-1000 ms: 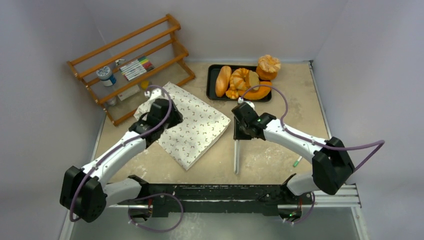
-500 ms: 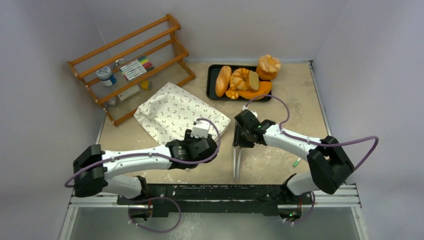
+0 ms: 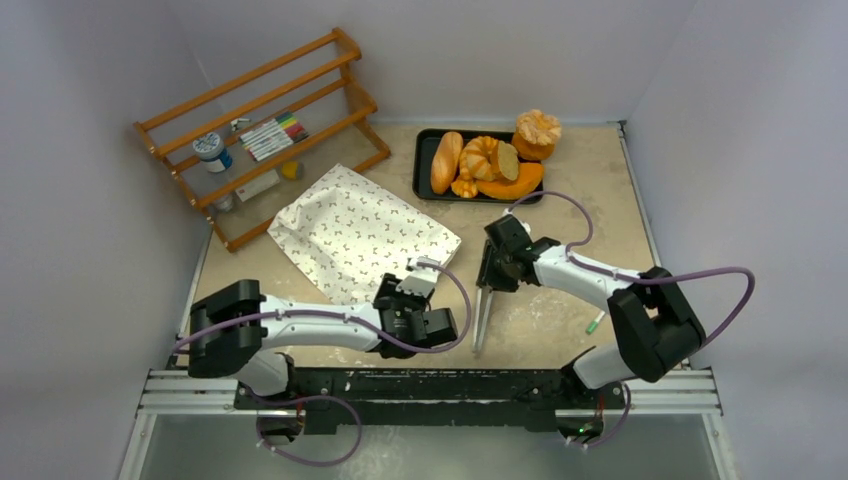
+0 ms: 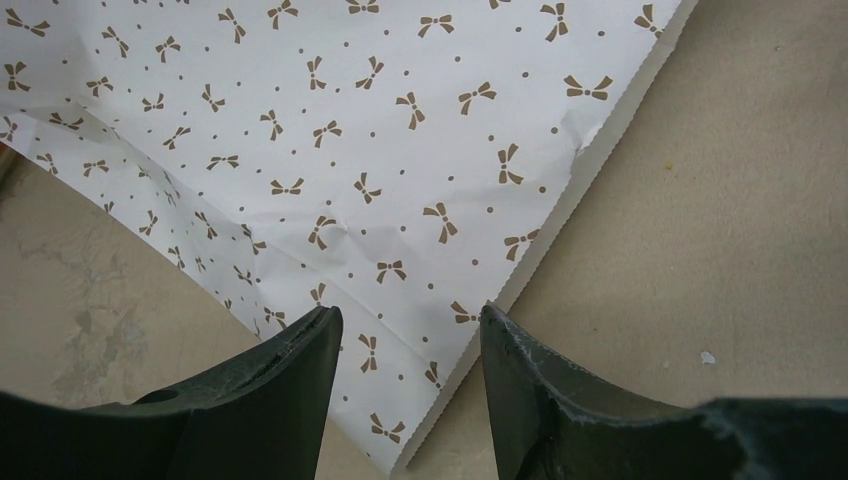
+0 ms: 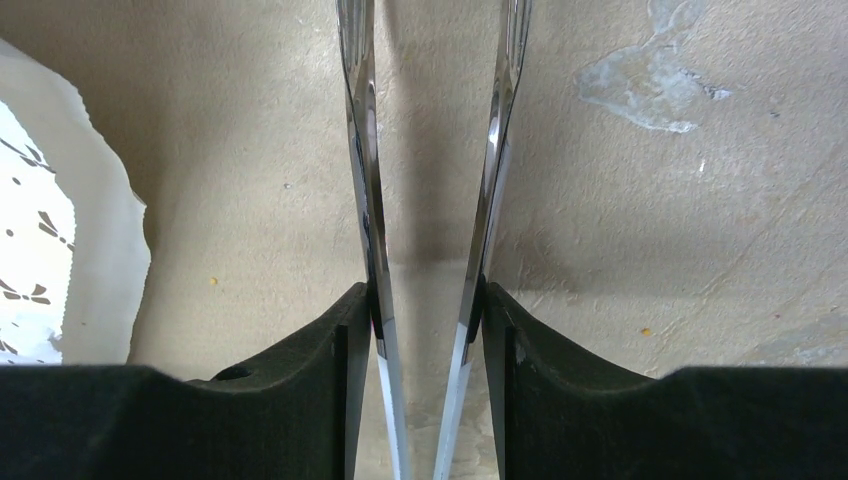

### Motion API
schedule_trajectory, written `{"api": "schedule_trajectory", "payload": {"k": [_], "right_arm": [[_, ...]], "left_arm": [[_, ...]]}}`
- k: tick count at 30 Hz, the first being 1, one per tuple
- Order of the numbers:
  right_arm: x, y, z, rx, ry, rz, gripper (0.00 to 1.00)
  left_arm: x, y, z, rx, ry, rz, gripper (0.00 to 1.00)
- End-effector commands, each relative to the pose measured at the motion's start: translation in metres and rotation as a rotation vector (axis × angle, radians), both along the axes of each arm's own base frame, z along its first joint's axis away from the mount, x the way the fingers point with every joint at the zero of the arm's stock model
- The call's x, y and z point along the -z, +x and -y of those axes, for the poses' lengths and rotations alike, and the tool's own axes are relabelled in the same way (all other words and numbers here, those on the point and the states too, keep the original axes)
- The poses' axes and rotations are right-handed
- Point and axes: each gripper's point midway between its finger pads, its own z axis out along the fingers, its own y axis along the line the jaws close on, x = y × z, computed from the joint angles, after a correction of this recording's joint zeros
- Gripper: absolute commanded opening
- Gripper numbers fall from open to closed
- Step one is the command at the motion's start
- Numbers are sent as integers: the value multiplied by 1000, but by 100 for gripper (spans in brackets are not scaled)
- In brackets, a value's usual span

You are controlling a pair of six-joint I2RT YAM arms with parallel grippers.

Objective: Take the fake bread out of the paper bag

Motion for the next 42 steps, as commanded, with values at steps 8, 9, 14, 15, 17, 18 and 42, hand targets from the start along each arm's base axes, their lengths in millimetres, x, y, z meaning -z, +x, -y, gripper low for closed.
{"api": "schedule_trajectory", "payload": {"k": [8, 9, 14, 15, 17, 18, 42], "right_arm": [[-9, 11, -1, -1, 25, 39, 45], [-9, 11, -1, -1, 26, 38, 45], [-13, 13, -2, -2, 34, 50, 45], [-13, 13, -2, -2, 34, 50, 45], [-13, 13, -3, -3, 36, 50, 45], [-13, 13, -3, -3, 35, 48, 45], [-11, 11, -2, -3, 40, 53, 44]], "left_arm": [[-4, -11, 32, 43, -10, 47, 54], [-1, -11, 31, 41, -2, 47, 54], [5, -7, 24, 15, 40, 91, 55], [7, -5, 22, 10, 51, 102, 55], [11, -3, 22, 4, 74, 121, 55], [13, -2, 21, 1, 86, 130, 55], [9, 32, 4, -109, 138, 317, 40]]}}
